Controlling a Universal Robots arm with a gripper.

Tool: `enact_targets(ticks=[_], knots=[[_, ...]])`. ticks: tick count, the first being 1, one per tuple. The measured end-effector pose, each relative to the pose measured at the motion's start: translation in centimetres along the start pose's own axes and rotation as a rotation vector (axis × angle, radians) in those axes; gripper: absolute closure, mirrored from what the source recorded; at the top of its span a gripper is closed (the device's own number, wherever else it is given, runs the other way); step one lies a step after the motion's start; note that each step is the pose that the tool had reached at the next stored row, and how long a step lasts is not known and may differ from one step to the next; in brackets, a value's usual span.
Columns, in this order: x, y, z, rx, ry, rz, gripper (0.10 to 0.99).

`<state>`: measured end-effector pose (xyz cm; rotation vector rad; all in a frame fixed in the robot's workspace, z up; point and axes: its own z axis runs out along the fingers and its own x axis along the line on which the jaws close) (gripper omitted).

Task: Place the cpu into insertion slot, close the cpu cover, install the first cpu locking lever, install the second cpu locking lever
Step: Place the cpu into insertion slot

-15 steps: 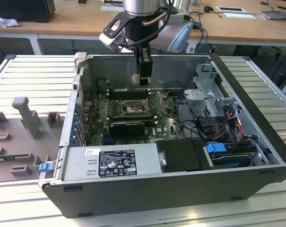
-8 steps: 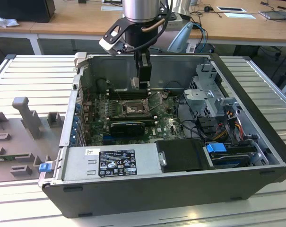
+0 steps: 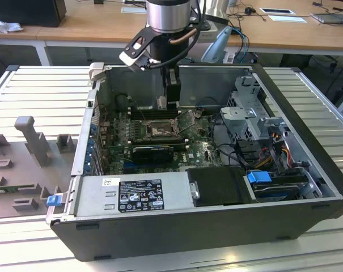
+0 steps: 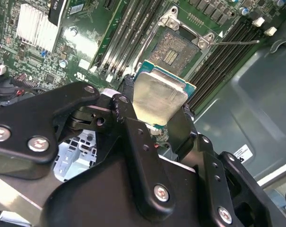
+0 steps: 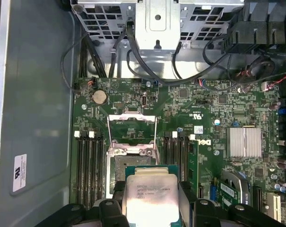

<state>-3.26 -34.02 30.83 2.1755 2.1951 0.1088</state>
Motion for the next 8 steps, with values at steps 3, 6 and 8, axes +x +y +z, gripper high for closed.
enact_targets(ticks=[3, 6, 8], knots=[[0.0, -0.02, 0.29, 0.0, 0.0, 0.0, 0.557], [-0.01, -0.05, 0.55, 0.0, 0.0, 0.0, 0.557], [-0.01, -0.06, 0.72, 0.0, 0.0, 0.0, 0.557]])
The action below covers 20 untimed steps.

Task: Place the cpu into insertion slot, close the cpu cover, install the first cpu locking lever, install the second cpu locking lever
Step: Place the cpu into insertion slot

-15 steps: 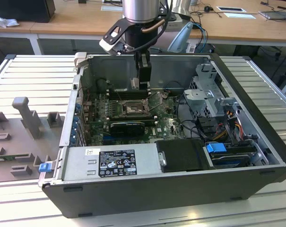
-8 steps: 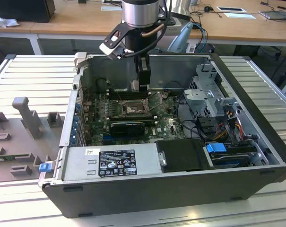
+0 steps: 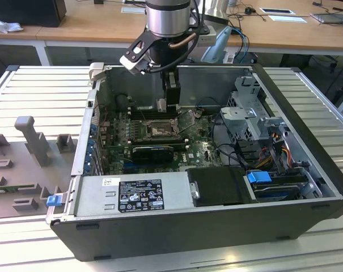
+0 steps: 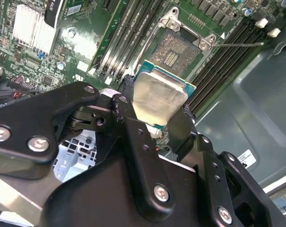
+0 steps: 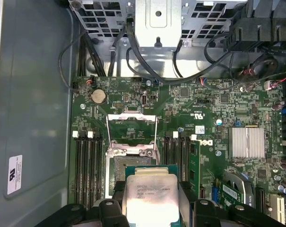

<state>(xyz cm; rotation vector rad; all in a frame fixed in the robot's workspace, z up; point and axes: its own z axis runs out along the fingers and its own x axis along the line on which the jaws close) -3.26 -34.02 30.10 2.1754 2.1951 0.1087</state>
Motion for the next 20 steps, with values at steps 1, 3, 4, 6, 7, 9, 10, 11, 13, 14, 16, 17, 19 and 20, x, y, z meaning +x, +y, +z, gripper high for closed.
enact_targets(ticks=[1, 3, 4, 6, 7, 9, 10, 11, 13, 14, 16, 17, 19, 20], knots=[[0.0, -0.01, 0.09, 0.0, 0.0, 0.0, 0.557], [-0.01, -0.03, 0.33, 0.0, 0.0, 0.0, 0.557], [-0.01, -0.04, 0.42, 0.0, -0.0001, 0.0, 0.557], [-0.01, -0.05, 0.63, 0.0, 0.0, 0.0, 0.557], [-0.01, -0.06, 0.74, 0.0, 0.0, 0.0, 0.557], [-0.01, -0.08, 0.92, 0.0, 0.0, 0.0, 0.557], [-0.01, -0.09, 1.0, 0.0, 0.0, 0.0, 0.557], [0.03, -0.12, 1.29, 0.0, 0.0, 0.0, 0.557], [0.1, -0.14, 1.68, 0.0, 0.0, 0.0, 0.557], [0.13, -0.16, 1.95, 0.0, -0.0001, 0.0, 0.557], [0.16, -0.23, 2.66, 0.0, -0.0009, 0.011, 0.557], [0.24, -0.27, 3.18, 0.0, -0.0027, 0.032, 0.557], [0.48, -0.32, 3.91, -0.001, -0.0028, 0.033, 0.557], [0.5, -0.33, 4.08, -0.001, -0.0027, 0.033, 0.557]])
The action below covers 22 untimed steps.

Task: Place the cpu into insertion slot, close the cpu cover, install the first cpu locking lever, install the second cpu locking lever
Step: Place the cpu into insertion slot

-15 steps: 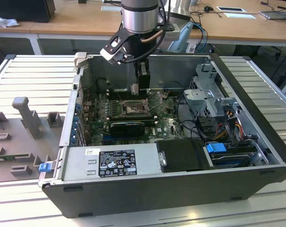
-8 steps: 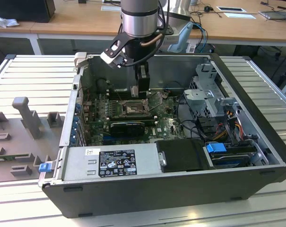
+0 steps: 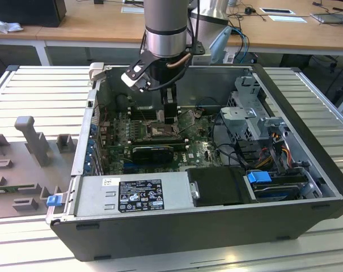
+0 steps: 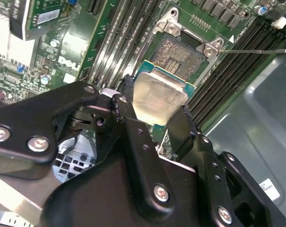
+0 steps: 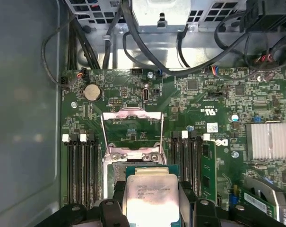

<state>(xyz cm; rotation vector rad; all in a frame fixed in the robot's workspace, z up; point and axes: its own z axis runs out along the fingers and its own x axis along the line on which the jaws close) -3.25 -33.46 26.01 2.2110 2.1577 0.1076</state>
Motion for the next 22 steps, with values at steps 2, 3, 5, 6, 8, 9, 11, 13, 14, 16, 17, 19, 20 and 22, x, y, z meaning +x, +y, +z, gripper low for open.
enact_targets(ticks=[2, 3, 5, 6, 8, 9, 11, 13, 14, 16, 17, 19, 20, 22], knots=[[0.0, -0.04, 0.33, 0.0, -0.0002, 0.0, 0.557], [0.0, -0.04, 0.37, 0.0, -0.0003, 0.0, 0.557], [0.0, -0.05, 0.47, 0.0, 0.0, 0.0, 0.557], [0.0, -0.05, 0.52, 0.0, 0.0, 0.0, 0.557], [0.01, -0.07, 0.72, 0.0, 0.0001, 0.0, 0.557], [0.01, -0.08, 0.84, 0.0, 0.0001, 0.0, 0.557], [0.03, -0.11, 1.2, 0.0, 0.0001, 0.0, 0.557], [0.05, -0.15, 1.49, 0.0, 0.0001, 0.0, 0.557], [0.05, -0.21, 1.71, 0.0, 0.0003, 0.0, 0.557], [0.07, -0.31, 2.21, 0.0, 0.0002, 0.0, 0.557], [0.1, -0.35, 2.4, 0.0, 0.0003, 0.0, 0.557], [0.21, -0.46, 2.71, 0.0, 0.0006, 0.0, 0.557], [0.29, -0.48, 2.8, 0.0, 0.0007, 0.0, 0.557], [0.54, -0.97, 3.24, 0.0, 0.001, 0.0, 0.557]])
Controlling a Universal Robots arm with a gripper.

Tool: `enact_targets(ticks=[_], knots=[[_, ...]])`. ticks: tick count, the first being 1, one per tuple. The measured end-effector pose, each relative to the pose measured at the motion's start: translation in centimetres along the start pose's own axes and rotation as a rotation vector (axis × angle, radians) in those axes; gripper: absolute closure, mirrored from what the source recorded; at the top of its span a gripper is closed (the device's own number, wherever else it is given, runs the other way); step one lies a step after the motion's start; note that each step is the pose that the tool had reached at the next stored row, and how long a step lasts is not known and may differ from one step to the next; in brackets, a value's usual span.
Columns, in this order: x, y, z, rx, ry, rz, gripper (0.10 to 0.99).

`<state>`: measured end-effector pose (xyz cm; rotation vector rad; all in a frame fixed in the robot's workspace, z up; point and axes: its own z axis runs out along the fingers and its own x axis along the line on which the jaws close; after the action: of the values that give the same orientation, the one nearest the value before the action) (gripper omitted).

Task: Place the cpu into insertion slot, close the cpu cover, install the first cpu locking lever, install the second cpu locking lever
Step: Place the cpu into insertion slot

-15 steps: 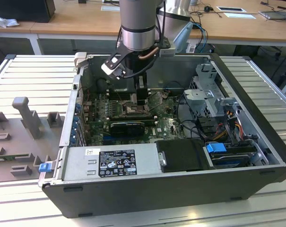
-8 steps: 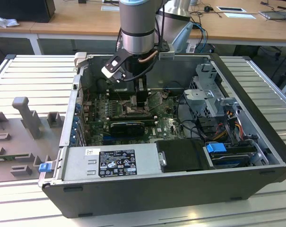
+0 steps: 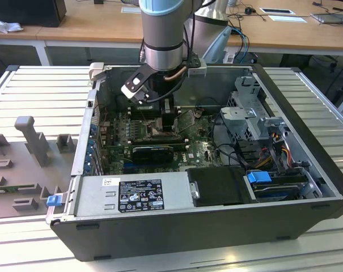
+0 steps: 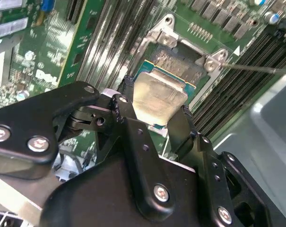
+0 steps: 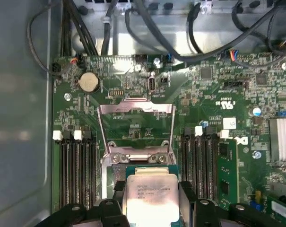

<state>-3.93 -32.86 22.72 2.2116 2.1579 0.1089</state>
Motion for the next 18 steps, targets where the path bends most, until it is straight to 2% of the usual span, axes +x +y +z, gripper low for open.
enact_targets(ticks=[1, 8, 15, 18], knots=[[0.12, -0.41, 0.26, 0.0, -0.0001, 0.0, 0.557], [0.9, -0.65, 1.66, 0.0, 0.0003, -0.001, 0.557], [1.13, -0.7, 2.37, 0.0, -0.0005, 0.005, 0.557], [1.13, -0.69, 2.38, 0.0, -0.0005, 0.006, 0.557]])
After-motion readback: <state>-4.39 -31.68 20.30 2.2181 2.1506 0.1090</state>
